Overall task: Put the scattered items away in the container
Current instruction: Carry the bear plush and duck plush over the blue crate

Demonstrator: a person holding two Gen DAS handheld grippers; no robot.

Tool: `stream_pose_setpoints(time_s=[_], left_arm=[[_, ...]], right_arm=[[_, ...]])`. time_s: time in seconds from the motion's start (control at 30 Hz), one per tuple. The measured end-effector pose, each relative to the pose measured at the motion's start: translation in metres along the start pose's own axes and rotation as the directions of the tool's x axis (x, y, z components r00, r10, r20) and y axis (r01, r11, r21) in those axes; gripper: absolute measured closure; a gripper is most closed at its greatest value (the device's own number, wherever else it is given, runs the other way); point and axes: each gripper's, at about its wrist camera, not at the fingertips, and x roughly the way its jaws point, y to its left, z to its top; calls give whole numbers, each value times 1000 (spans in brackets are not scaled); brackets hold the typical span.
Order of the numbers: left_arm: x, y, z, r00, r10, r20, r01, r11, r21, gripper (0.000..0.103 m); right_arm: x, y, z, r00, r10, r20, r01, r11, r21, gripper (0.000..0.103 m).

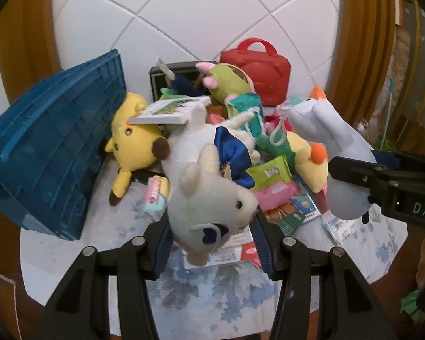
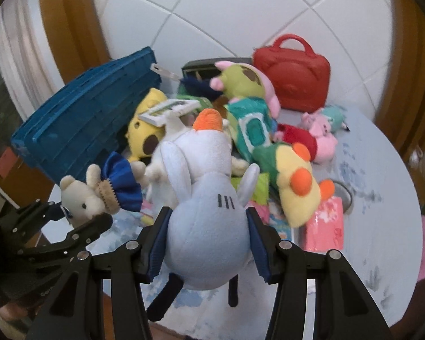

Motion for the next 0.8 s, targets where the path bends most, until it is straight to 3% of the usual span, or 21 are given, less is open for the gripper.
stream_pose_setpoints(time_s=[0.43,0.6,0.8], left_arm=[[-19,57,26,989,142,32,-138,983,-121,53],[-35,86,41,969,243,52,-233,961,-148,53],[-60,145,62,946,313,88,-292,936,-195,53]], right_arm=[[25,47,55,993,114,16,-111,984,-136,52],[32,74,78,982,186,28,-178,965,-194,51],[38,126,118,964,260,53,-240,939,-246,51]])
